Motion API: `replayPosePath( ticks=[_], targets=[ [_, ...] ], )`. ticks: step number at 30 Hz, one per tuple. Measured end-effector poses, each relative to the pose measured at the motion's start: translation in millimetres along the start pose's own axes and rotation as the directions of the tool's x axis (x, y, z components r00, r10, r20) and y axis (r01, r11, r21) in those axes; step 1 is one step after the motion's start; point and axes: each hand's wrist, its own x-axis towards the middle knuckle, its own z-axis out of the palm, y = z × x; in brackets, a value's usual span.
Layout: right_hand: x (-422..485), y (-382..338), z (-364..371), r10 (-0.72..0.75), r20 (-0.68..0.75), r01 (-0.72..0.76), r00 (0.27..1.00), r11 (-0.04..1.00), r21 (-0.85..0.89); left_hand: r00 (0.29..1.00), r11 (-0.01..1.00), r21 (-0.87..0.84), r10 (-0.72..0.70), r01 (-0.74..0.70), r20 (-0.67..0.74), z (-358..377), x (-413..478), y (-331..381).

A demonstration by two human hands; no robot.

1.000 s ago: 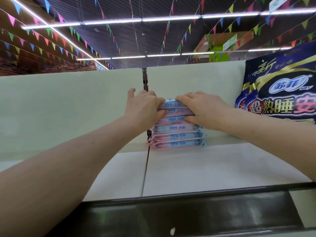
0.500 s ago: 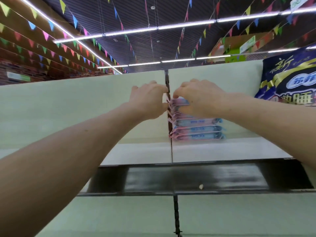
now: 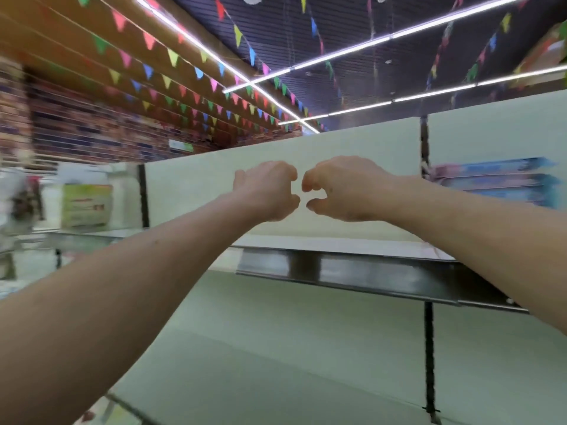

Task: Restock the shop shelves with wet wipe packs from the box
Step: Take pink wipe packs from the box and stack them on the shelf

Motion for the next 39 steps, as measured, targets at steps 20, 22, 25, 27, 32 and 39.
replayPosePath(
  ticks=[20, 22, 25, 27, 32, 39],
  targets=[
    [-92.7, -229.4, -59.0, -0.588, -0.230, 0.621, 0.776, 0.645, 0.445, 0.691, 0.596, 0.497, -0.723, 0.631, -0.011, -135.4, -295.0, -37.5],
    [-115.0, -257.4, -68.0, -0.634, -0.257, 0.670, 0.729, 0.586, 0.455, 0.637, 0.520, 0.540, -0.770, 0.662, -0.040, -151.8, -333.4, -28.3],
    [-151.4, -298.9, -87.4, -0.698, -0.313, 0.742, 0.644, 0.469, 0.478, 0.546, 0.416, 0.579, -0.836, 0.701, -0.061, -179.4, -391.6, -14.2],
    [-177.7, -326.2, -104.3, -0.731, -0.355, 0.781, 0.583, 0.384, 0.492, 0.472, 0.340, 0.599, -0.879, 0.725, -0.073, -199.0, -431.5, -4.7],
    [-247.2, -398.2, -150.7, -0.786, -0.440, 0.847, 0.434, 0.189, 0.497, 0.279, 0.143, 0.611, -0.951, 0.779, -0.133, -246.5, -532.1, 18.0],
    [-363.7, -491.6, -213.8, -0.843, -0.476, 0.848, 0.251, -0.047, 0.529, 0.035, -0.052, 0.616, -0.991, 0.786, -0.128, -302.7, -680.3, 56.3]
  ],
)
